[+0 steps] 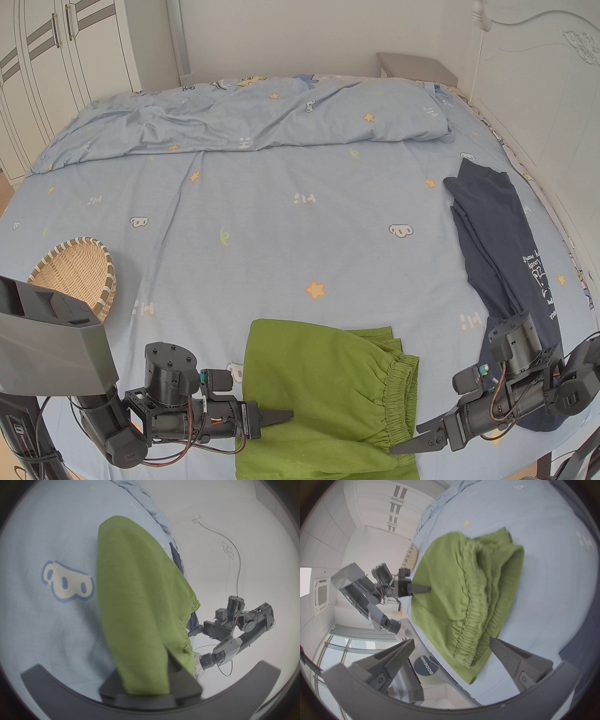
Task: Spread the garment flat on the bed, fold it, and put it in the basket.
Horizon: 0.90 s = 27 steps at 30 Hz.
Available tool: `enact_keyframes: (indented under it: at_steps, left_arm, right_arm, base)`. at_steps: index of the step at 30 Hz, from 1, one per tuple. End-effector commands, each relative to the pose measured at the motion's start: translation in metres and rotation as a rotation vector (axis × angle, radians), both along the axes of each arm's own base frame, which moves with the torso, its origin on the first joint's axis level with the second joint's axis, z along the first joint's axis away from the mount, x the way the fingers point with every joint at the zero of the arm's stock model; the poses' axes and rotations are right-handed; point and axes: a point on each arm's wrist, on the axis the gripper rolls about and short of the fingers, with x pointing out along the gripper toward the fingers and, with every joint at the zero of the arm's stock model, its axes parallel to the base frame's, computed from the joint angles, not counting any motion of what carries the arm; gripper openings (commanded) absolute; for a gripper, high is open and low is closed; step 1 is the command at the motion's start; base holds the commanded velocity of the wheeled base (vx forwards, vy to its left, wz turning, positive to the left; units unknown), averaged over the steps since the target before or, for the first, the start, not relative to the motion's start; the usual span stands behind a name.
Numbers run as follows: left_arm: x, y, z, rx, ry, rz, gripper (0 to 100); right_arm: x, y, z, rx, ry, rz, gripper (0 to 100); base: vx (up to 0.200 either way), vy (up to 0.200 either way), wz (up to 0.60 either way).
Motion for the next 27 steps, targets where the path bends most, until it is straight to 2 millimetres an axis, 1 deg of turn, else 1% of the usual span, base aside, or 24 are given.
enact_keyframes:
  at_steps: [1,3,4,8,9,11,12,13,14,16,19,20,23,27]
  left_arm:
    - [0.000,0.000,0.002,-0.007,-0.001,-0.006,0]
    - [0.001,0.001,0.002,-0.006,0.002,0.000,0]
    - [0.003,0.002,0.006,-0.014,-0.002,0.004,0]
    - [0.012,0.014,0.034,-0.029,-0.020,0.061,0]
    - [0.015,0.017,0.047,-0.023,-0.009,0.074,0]
    - [0.018,0.021,0.066,-0.023,-0.010,0.088,0]
    - [0.022,0.027,0.086,-0.021,-0.004,0.108,0]
    - [0.023,0.028,0.090,-0.019,-0.002,0.112,0]
    - [0.027,0.035,0.112,-0.016,0.018,0.120,0]
    - [0.036,0.043,0.138,-0.011,0.035,0.114,0]
    - [0.046,0.055,0.165,0.009,0.039,0.086,0]
    - [0.048,0.059,0.171,0.015,0.044,0.071,0]
    - [0.050,0.068,0.185,0.031,0.044,0.059,0]
    - [0.051,0.076,0.189,0.049,0.047,0.073,0]
  right_arm:
    - [0.003,-0.009,0.039,0.094,-0.104,-0.079,100]
    - [0.008,-0.012,0.052,0.111,-0.116,-0.117,100]
    - [0.012,-0.016,0.061,0.118,-0.131,-0.139,100]
    - [0.024,-0.022,0.086,0.138,-0.174,-0.186,100]
    - [0.027,-0.024,0.095,0.146,-0.194,-0.199,100]
    - [0.030,-0.027,0.103,0.155,-0.214,-0.214,100]
    - [0.035,-0.031,0.111,0.163,-0.237,-0.236,100]
    - [0.036,-0.031,0.112,0.164,-0.240,-0.239,100]
    - [0.040,-0.035,0.119,0.167,-0.252,-0.259,100]
    - [0.042,-0.037,0.123,0.169,-0.256,-0.268,100]
    - [0.040,-0.038,0.124,0.189,-0.247,-0.252,100]
    - [0.039,-0.038,0.125,0.193,-0.250,-0.248,100]
    - [0.036,-0.039,0.126,0.195,-0.253,-0.248,100]
    - [0.038,-0.039,0.125,0.192,-0.247,-0.251,100]
  base:
    - [0.000,0.000,0.00]
    - [0.000,0.000,0.00]
    - [0.000,0.000,0.00]
    - [0.000,0.000,0.00]
    - [0.000,0.000,0.00]
    - [0.000,0.000,0.00]
    - [0.000,0.000,0.00]
    - [0.000,0.000,0.00]
    - [0.000,0.000,0.00]
    - [0.000,0.000,0.00]
    - [0.000,0.000,0.00]
    - [0.000,0.000,0.00]
    - [0.000,0.000,0.00]
    - [0.000,0.000,0.00]
